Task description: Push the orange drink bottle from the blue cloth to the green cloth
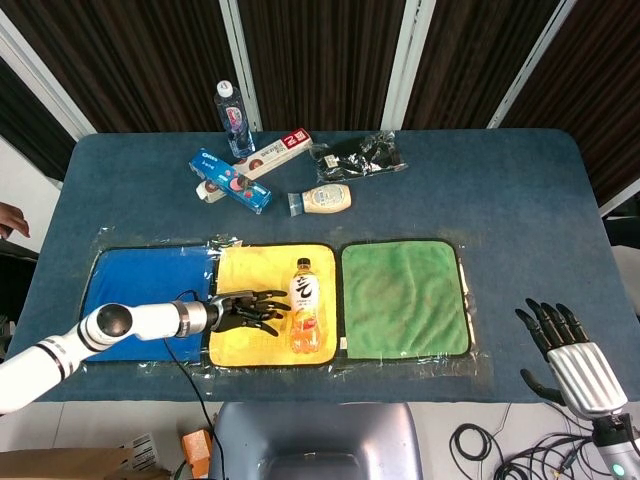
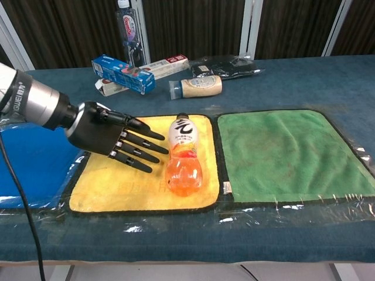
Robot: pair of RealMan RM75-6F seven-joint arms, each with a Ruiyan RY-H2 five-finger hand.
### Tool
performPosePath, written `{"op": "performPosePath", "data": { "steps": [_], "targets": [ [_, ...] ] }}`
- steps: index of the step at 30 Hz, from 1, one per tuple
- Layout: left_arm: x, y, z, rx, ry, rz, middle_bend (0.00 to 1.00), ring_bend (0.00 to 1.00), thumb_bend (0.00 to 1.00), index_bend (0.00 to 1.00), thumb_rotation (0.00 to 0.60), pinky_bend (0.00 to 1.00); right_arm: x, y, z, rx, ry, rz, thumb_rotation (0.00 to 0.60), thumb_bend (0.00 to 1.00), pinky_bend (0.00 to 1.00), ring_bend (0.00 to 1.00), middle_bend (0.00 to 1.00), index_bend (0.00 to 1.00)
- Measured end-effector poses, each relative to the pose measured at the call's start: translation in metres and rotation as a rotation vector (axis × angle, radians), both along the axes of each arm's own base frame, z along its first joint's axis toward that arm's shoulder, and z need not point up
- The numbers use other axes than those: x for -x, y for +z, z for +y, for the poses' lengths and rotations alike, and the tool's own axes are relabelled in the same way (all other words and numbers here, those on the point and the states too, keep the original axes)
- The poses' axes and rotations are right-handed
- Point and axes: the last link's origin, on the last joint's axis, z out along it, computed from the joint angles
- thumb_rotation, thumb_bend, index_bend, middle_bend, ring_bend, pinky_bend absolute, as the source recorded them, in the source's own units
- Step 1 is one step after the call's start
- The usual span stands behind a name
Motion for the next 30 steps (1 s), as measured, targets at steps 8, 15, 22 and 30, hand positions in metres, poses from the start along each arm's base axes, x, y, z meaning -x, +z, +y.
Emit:
{"op": "performPosePath", "data": {
  "steps": [8, 15, 22, 30],
  "targets": [
    [-0.014, -0.007, 0.003, 0.003, 0.004, -0.017, 0.08, 0.08, 0.51, 0.00, 0.600, 0.31, 0.002, 0.003, 0.000, -0.006, -0.005, -0.011, 0.600, 0.24, 0.00, 0.00, 0.00, 0.00],
    [-0.028, -0.024, 0.003, 0.023, -0.005, -0.022, 0.08, 0.08, 0.51, 0.00, 0.600, 0.31, 0.002, 0.008, 0.004, 0.004, 0.003, -0.029, 0.600, 0.24, 0.00, 0.00, 0.00, 0.00],
    [-0.044, -0.031, 0.008, 0.015, -0.006, -0.052, 0.08, 0.08, 0.51, 0.00, 0.600, 0.31, 0.003, 0.009, 0.004, -0.012, 0.006, -0.035, 0.600, 0.24, 0.00, 0.00, 0.00, 0.00],
    [-0.057, -0.035, 0.011, 0.015, -0.005, -0.071, 0.08, 0.08, 0.51, 0.00, 0.600, 0.31, 0.004, 0.011, 0.004, -0.010, 0.005, -0.043, 0.600, 0.24, 0.00, 0.00, 0.00, 0.00]
  ]
}}
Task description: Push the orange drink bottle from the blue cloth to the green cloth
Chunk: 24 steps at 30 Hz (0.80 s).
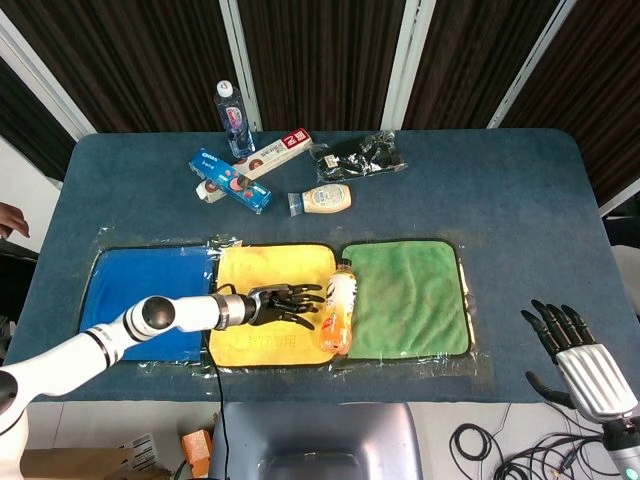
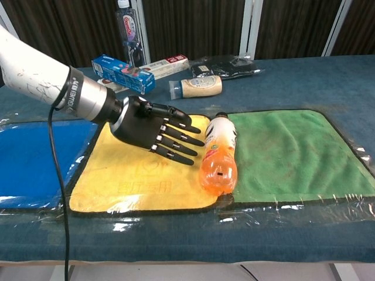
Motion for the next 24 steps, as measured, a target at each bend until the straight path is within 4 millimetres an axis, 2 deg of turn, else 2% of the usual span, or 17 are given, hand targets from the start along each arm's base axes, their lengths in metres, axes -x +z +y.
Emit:
{"op": "performPosePath", "data": {
  "steps": [24],
  "targets": [
    [-0.031, -0.028, -0.019, 0.081, -0.015, -0.078, 0.08, 0.08, 0.51, 0.00, 0.600, 0.30, 0.001, 0.006, 0.003, 0.004, 0.007, -0.020, 0.600, 0.24, 0.00, 0.00, 0.00, 0.00]
  ]
}}
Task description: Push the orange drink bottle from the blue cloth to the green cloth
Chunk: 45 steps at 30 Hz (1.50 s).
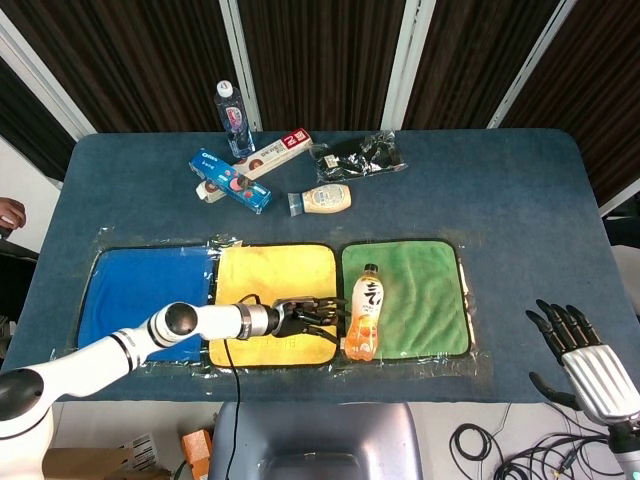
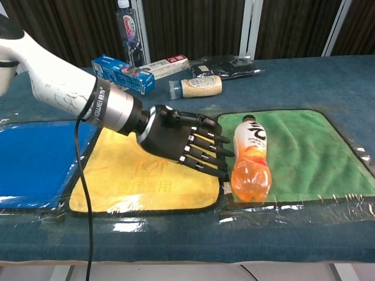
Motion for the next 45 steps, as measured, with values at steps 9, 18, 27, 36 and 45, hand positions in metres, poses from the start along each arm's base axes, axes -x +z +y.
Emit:
{"op": "performPosePath", "data": {
  "steps": [9, 18, 27, 36, 45],
  "targets": [
    [-0.012, -0.007, -0.010, 0.048, -0.008, -0.041, 0.08, 0.07, 0.52, 0.00, 0.600, 0.30, 0.001, 0.002, 0.000, 0.007, -0.002, -0.007, 0.600, 0.24, 0.00, 0.00, 0.00, 0.00],
    [-0.022, -0.013, -0.016, 0.071, 0.019, -0.100, 0.07, 0.07, 0.52, 0.00, 0.600, 0.30, 0.001, 0.001, -0.001, 0.003, -0.003, -0.007, 0.600, 0.24, 0.00, 0.00, 0.00, 0.00],
    [-0.024, -0.021, -0.022, 0.047, -0.016, -0.109, 0.07, 0.06, 0.51, 0.00, 0.600, 0.28, 0.001, 0.004, 0.001, 0.008, 0.000, -0.016, 0.600, 0.24, 0.00, 0.00, 0.00, 0.00],
    [-0.022, -0.023, -0.025, 0.035, -0.055, -0.086, 0.07, 0.05, 0.51, 0.00, 0.600, 0.25, 0.001, 0.005, 0.003, 0.006, 0.006, -0.020, 0.600, 0.24, 0.00, 0.00, 0.00, 0.00],
    [-0.034, -0.031, -0.031, 0.087, 0.051, -0.199, 0.05, 0.03, 0.52, 0.00, 0.600, 0.24, 0.002, 0.009, 0.003, 0.013, 0.006, -0.033, 0.600, 0.24, 0.00, 0.00, 0.00, 0.00]
  ]
}}
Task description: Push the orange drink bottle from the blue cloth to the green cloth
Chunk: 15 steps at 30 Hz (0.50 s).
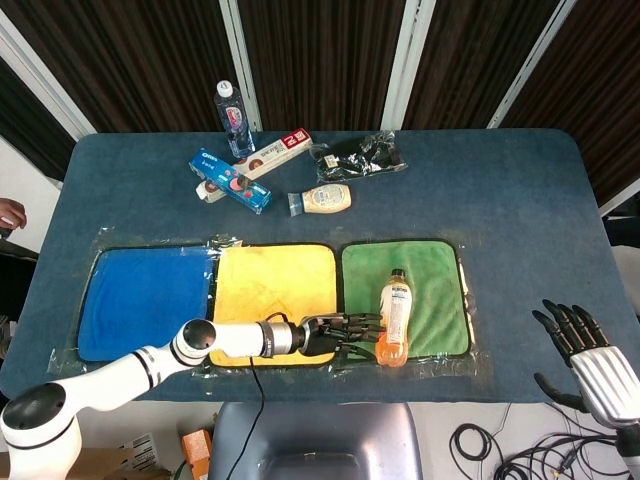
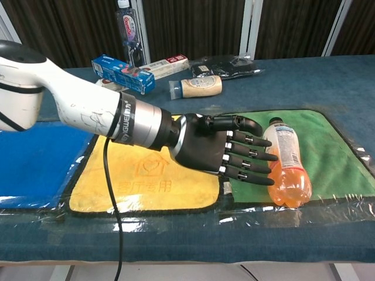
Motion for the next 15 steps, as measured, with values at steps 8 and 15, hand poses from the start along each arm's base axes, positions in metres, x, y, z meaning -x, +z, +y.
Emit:
{"op": "performPosePath", "data": {
  "steps": [8, 15],
  "targets": [
    [-0.010, -0.006, -0.004, 0.017, 0.017, -0.054, 0.05, 0.03, 0.51, 0.00, 0.600, 0.23, 0.001, 0.003, 0.001, 0.004, 0.003, -0.005, 0.600, 0.24, 0.00, 0.00, 0.00, 0.00],
    [-0.013, 0.000, -0.004, -0.011, -0.022, -0.084, 0.03, 0.01, 0.51, 0.00, 0.600, 0.23, 0.001, 0.004, 0.002, 0.010, 0.004, -0.005, 0.600, 0.24, 0.00, 0.00, 0.00, 0.00]
  ]
}}
